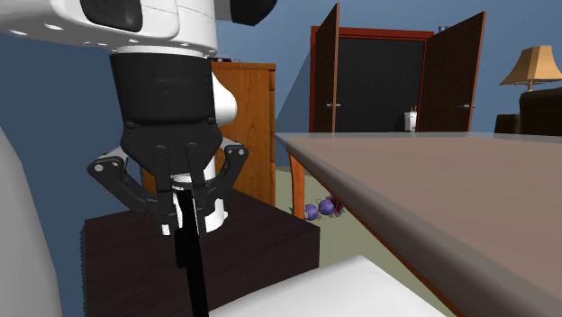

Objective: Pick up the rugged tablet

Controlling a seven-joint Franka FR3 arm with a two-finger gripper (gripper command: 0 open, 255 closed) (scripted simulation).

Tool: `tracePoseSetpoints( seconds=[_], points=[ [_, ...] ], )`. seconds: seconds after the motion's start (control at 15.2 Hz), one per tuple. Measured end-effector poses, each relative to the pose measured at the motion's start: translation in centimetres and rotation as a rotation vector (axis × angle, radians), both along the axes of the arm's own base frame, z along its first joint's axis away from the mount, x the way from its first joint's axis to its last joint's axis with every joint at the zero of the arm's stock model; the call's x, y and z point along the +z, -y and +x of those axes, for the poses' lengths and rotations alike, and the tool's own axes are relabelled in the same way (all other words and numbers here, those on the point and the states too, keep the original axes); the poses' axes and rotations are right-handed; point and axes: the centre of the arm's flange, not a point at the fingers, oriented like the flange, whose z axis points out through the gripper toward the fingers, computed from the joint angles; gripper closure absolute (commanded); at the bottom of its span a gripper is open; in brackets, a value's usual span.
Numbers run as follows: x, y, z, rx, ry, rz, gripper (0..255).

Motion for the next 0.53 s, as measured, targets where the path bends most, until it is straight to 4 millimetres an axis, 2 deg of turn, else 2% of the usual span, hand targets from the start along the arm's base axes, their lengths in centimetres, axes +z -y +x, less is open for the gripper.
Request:
tracePoseSetpoints(
  seconds=[0.53],
  points=[
    [3.9, 0.0, 0.1, 0.0, 0.0, 0.0, 255]
  ],
)
